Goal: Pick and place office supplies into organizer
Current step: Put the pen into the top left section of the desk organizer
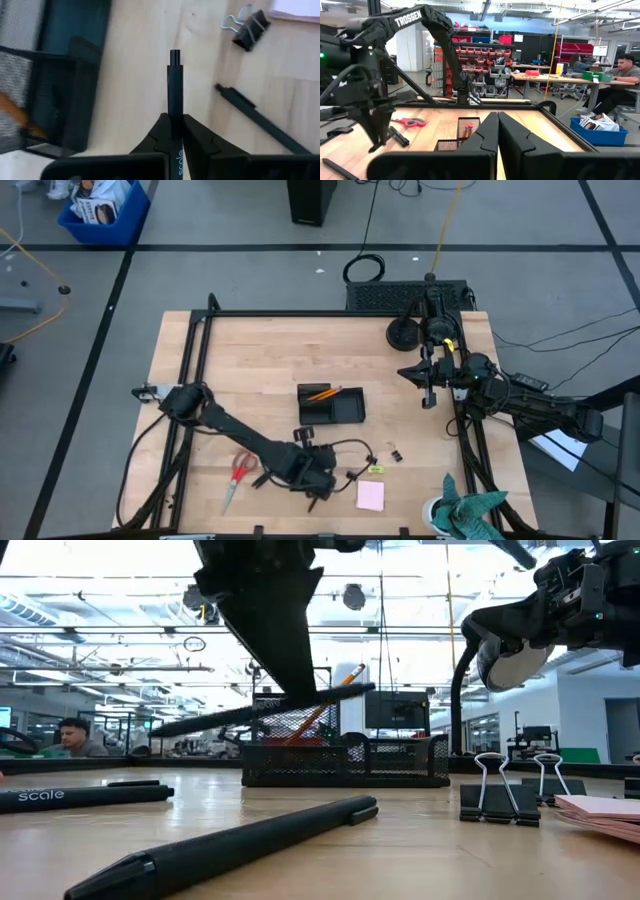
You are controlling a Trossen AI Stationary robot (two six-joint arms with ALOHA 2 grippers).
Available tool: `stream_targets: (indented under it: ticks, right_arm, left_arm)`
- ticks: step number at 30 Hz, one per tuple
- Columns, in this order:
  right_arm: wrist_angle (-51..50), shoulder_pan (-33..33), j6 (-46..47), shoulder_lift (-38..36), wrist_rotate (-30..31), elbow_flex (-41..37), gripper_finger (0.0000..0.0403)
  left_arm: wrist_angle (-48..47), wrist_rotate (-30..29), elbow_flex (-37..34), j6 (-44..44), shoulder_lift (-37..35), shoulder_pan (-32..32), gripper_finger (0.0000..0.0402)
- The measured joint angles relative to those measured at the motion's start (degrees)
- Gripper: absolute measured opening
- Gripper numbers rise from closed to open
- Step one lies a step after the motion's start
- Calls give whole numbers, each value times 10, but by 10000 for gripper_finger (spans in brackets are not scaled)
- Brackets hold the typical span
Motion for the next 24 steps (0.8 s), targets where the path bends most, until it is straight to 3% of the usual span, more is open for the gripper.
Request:
stream_targets:
  ticks: [9, 14, 19, 24]
  right_arm:
    - [0, 0, 0, 0, 0, 0, 0]
    - [-1, 0, 4, 0, -1, 0, 0]
    - [-1, 0, 4, 0, -1, 0, 0]
    - [-1, 0, 3, 0, -1, 0, 0]
  left_arm:
    - [23, -150, 1, 130, -93, -3, 18]
    - [23, -200, 2, 208, -154, 22, 30]
    - [48, -183, -23, 284, -206, 70, 20]
    - [234, -57, -177, 345, -275, 164, 19]
